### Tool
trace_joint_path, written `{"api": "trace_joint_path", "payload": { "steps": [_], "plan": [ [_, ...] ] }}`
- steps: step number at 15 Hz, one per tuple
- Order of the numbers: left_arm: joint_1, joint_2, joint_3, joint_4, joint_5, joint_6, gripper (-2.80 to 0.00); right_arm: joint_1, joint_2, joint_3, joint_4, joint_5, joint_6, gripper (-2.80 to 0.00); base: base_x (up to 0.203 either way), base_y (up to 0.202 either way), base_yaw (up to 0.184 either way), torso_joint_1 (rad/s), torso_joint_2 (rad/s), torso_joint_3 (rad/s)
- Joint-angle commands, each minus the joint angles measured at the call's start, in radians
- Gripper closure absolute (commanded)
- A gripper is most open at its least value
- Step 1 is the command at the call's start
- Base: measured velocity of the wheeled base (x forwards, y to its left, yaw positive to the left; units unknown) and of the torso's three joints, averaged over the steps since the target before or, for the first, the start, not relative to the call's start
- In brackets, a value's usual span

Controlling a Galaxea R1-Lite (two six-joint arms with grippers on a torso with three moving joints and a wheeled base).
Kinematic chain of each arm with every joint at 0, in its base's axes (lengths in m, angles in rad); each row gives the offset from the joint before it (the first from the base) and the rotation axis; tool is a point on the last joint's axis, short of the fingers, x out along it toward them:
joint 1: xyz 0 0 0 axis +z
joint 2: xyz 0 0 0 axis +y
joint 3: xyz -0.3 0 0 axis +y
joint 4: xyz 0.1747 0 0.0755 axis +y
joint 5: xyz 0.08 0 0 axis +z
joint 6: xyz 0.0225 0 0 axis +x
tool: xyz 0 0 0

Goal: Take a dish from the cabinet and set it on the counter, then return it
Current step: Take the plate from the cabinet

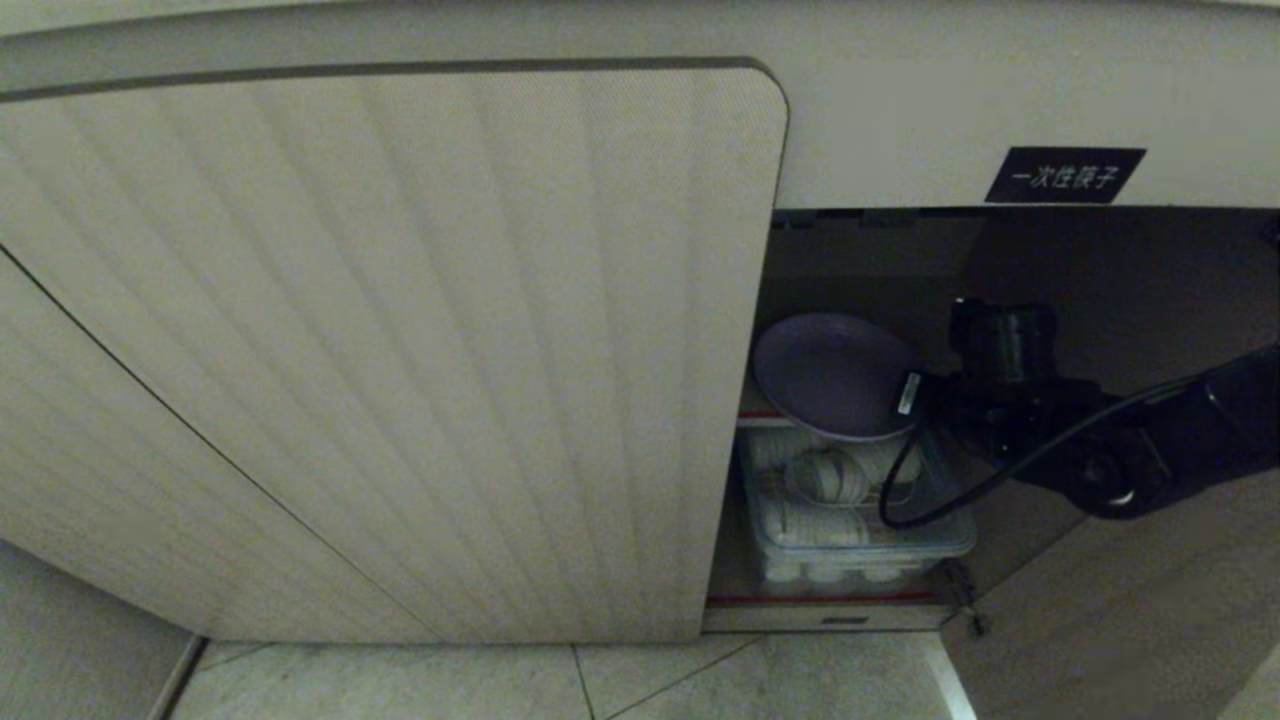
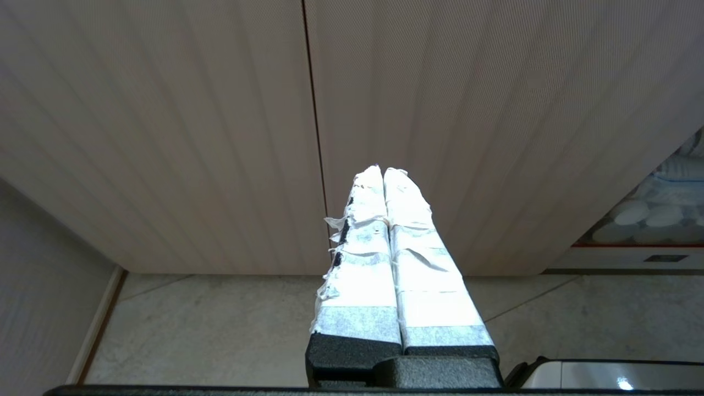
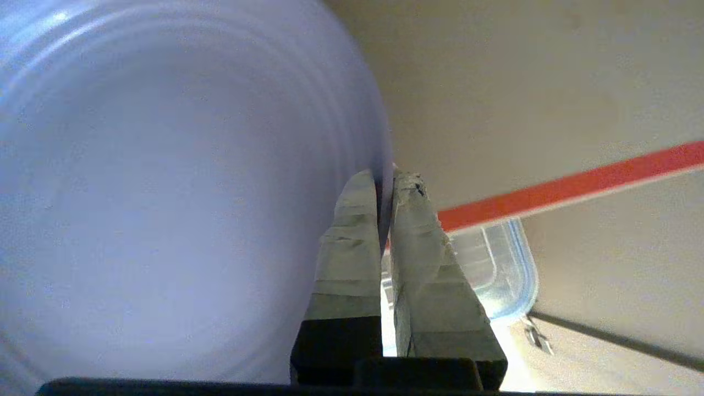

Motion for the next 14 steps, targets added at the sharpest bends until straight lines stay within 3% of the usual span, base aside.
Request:
{"api": "trace_joint_path", "payload": {
  "steps": [1, 14],
  "plan": [
    [0.0, 0.0, 0.0, 0.0, 0.0, -0.001, 0.0, 0.0, -0.034, 0.026, -0.009, -0.003, 0.002, 0.0, 0.0, 0.0, 0.0, 0.0, 0.0, 0.0],
    [0.0, 0.0, 0.0, 0.0, 0.0, -0.001, 0.0, 0.001, -0.166, 0.162, -0.018, -0.003, 0.002, 0.0, 0.0, 0.0, 0.0, 0.0, 0.0, 0.0]
  ]
}}
